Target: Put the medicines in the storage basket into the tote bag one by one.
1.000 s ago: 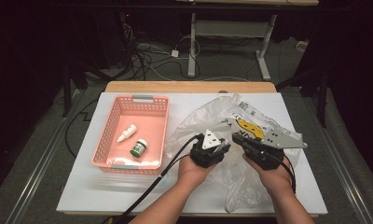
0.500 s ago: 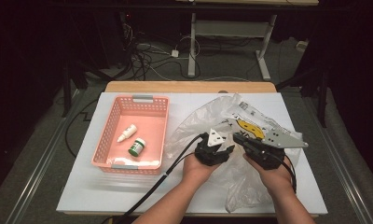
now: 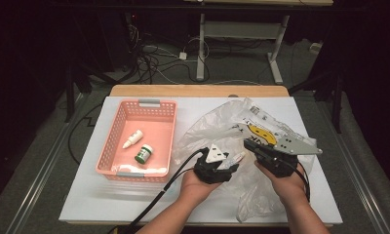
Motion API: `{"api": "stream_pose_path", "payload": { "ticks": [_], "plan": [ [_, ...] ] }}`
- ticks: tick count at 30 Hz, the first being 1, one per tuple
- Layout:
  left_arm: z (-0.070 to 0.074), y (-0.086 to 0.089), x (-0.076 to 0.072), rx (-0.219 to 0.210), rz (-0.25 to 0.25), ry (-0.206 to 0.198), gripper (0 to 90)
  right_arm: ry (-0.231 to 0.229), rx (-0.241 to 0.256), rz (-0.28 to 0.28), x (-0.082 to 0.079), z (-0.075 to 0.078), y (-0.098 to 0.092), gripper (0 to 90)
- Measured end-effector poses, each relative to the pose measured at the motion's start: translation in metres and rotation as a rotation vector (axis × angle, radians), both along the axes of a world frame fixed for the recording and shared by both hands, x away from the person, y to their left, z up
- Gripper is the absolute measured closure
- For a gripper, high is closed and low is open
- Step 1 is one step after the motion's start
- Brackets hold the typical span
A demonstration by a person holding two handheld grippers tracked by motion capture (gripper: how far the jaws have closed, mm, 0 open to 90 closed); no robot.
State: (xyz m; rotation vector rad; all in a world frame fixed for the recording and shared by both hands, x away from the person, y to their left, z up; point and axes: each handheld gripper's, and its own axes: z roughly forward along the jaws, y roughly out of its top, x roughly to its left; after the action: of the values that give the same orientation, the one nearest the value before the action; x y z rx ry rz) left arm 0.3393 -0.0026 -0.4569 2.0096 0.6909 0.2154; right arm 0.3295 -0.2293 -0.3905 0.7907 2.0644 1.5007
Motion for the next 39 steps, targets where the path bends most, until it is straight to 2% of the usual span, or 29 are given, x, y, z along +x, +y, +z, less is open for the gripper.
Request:
{"api": "stream_pose_path", "payload": {
  "ticks": [2, 7, 12, 15, 17, 19, 22, 26, 30, 39],
  "plan": [
    [0.003, 0.005, -0.005, 0.004, -0.001, -0.003, 40.2, 0.000, -0.002, 0.001, 0.000, 0.000, 0.000, 90.0],
    [0.009, 0.021, -0.013, 0.007, -0.025, 0.029, 30.7, 0.002, -0.002, -0.002, 0.000, 0.000, 0.000, 90.0],
    [0.017, 0.034, -0.023, 0.004, -0.040, 0.036, 20.7, 0.001, 0.000, -0.006, 0.000, 0.000, -0.001, 90.0],
    [0.022, 0.040, -0.028, 0.005, -0.036, 0.023, 14.0, -0.001, -0.002, -0.007, 0.000, 0.000, -0.001, 90.0],
    [0.024, 0.044, -0.031, 0.005, -0.030, 0.011, 13.6, -0.001, -0.003, -0.006, 0.000, 0.000, 0.000, 90.0],
    [0.025, 0.047, -0.032, 0.016, -0.018, 0.015, 6.2, -0.002, -0.004, -0.005, 0.000, 0.000, 0.000, 90.0],
    [0.025, 0.052, -0.033, 0.010, -0.003, 0.021, 0.2, 0.000, -0.004, -0.005, 0.000, 0.000, 0.000, 90.0],
    [0.024, 0.061, -0.033, 0.011, 0.017, 0.036, 0.0, 0.000, -0.003, -0.008, 0.000, 0.000, -0.001, 90.0],
    [0.028, 0.067, -0.035, 0.011, 0.022, 0.033, 0.0, 0.000, -0.002, -0.010, -0.001, 0.001, -0.001, 90.0],
    [0.039, 0.087, -0.036, 0.021, 0.077, -0.001, 0.0, -0.002, 0.003, -0.010, -0.001, 0.002, -0.003, 90.0]
  ]
}}
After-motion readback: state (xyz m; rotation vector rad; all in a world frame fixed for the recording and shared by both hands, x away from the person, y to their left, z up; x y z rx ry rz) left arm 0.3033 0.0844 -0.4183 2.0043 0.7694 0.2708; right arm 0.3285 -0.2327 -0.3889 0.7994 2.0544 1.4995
